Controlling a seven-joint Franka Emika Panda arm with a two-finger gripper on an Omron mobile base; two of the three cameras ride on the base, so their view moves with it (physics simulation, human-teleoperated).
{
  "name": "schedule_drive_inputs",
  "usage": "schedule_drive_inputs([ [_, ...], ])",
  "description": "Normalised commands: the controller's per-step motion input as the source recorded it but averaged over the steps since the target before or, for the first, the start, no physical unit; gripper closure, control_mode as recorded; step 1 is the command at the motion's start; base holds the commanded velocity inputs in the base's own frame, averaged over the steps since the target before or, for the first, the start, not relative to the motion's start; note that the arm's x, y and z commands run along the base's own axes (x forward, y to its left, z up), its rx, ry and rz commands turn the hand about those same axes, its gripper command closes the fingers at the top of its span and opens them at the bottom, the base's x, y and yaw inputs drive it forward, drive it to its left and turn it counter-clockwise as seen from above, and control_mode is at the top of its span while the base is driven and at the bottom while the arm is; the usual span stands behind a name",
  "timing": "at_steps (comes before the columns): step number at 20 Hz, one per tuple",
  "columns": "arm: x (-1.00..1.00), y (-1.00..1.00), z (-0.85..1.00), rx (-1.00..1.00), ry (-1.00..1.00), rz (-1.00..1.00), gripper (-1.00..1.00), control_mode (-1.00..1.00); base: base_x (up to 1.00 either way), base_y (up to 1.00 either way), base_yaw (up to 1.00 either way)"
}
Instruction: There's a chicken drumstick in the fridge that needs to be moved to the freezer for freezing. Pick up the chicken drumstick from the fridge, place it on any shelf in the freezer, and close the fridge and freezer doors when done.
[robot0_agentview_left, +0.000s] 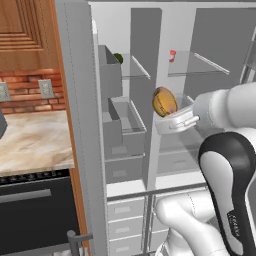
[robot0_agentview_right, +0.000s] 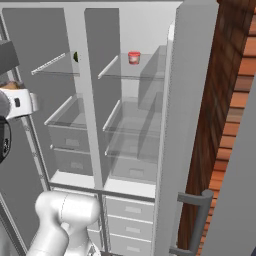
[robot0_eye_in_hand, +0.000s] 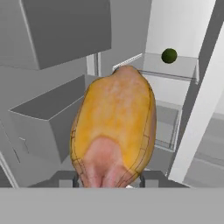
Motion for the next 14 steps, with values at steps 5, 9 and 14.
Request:
schedule_drive_inputs([
  [5,0.48,0.04,0.0,0.0,0.0,0.03,1.0,-1.0,0.0,0.0,0.0],
  [9,0.4,0.06,0.0,0.0,0.0,0.0,1.0,-1.0,0.0,0.0,0.0],
  [14,0.4,0.0,0.01,0.0,0.0,0.0,1.0,-1.0,0.0,0.0,0.0],
])
